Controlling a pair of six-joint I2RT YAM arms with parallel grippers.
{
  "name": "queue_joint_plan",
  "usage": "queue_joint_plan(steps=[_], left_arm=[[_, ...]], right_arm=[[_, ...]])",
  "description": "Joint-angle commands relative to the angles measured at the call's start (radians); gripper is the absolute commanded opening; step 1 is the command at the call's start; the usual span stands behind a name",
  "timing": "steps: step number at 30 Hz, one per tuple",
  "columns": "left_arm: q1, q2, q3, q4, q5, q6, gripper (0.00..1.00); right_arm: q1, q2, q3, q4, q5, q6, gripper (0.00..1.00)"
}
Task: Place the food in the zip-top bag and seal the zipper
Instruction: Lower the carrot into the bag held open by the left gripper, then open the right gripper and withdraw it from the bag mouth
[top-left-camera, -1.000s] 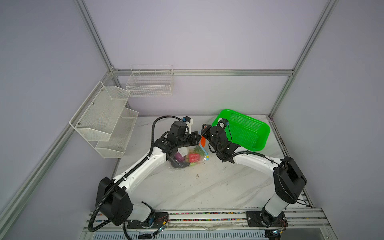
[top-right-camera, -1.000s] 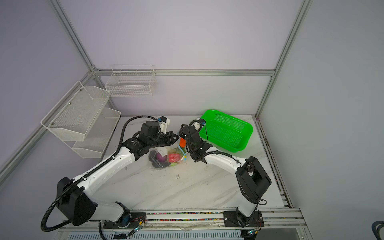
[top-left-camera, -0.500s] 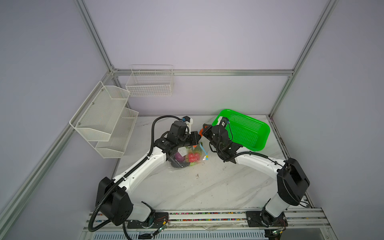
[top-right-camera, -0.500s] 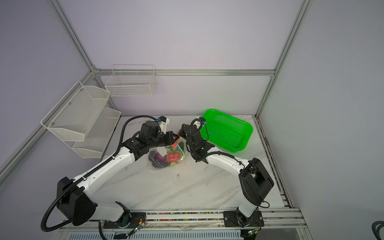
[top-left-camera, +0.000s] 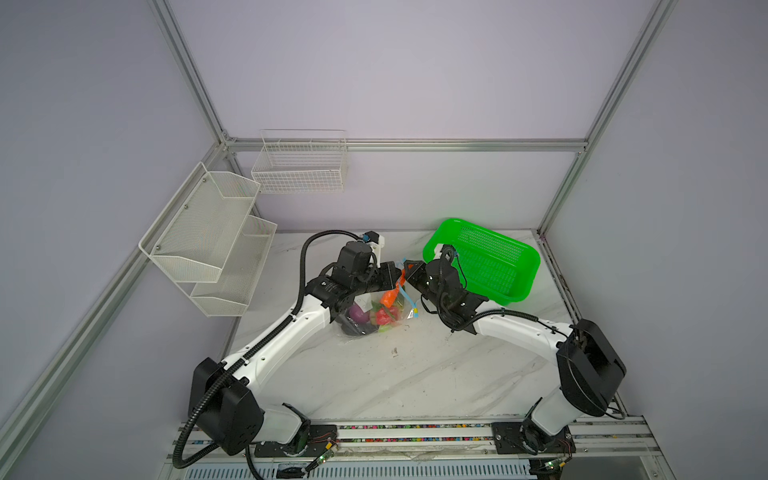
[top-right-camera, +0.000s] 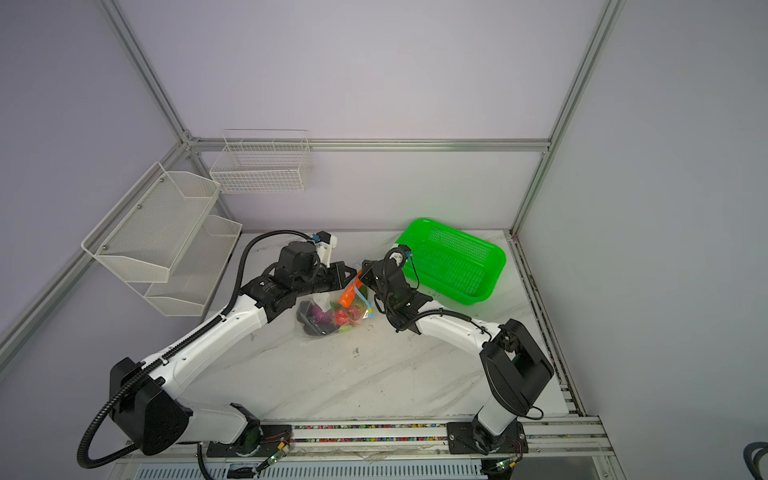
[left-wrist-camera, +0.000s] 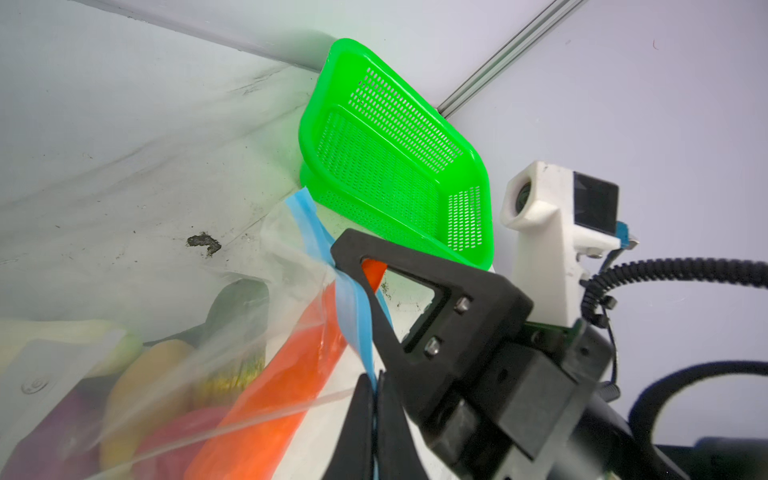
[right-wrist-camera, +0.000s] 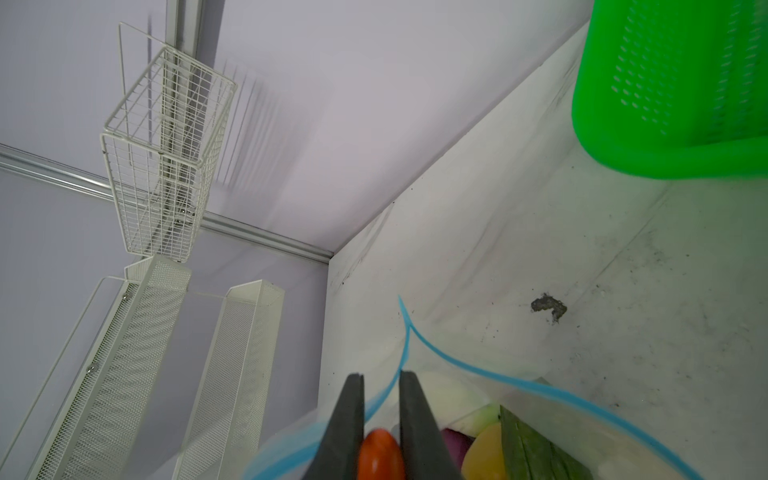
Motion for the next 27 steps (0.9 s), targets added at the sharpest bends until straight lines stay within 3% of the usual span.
queue_joint_plan(steps=[1, 7, 12, 16, 18, 27], left_arm=[[0.006, -0.036, 0.029, 0.045, 0.005, 0.002, 0.0], [0.006, -0.043, 0.021, 0.044, 0.003, 0.002, 0.0], [0.008, -0.043, 0.022, 0.045, -0.003, 0.005, 0.0], [0.008, -0.038, 0.023, 0.045, -0.001, 0.007, 0.0], [0.008, -0.038, 0.023, 0.045, -0.001, 0.007, 0.0], [0.009, -0.043, 0.02, 0.044, -0.007, 0.01, 0.0]], right_arm=[[0.007, -0.004, -0.014, 0.059, -0.068, 0.067, 0.16], [0.009, 0.022, -0.007, 0.092, -0.118, 0.08, 0.24], [0.009, -0.009, 0.0, 0.054, -0.099, 0.051, 0.39], [-0.008, -0.065, 0.016, 0.008, -0.058, 0.001, 0.44], [-0.023, -0.094, 0.031, -0.022, -0.027, -0.031, 0.54], [-0.074, -0.159, 0.083, -0.12, -0.003, -0.19, 0.6]])
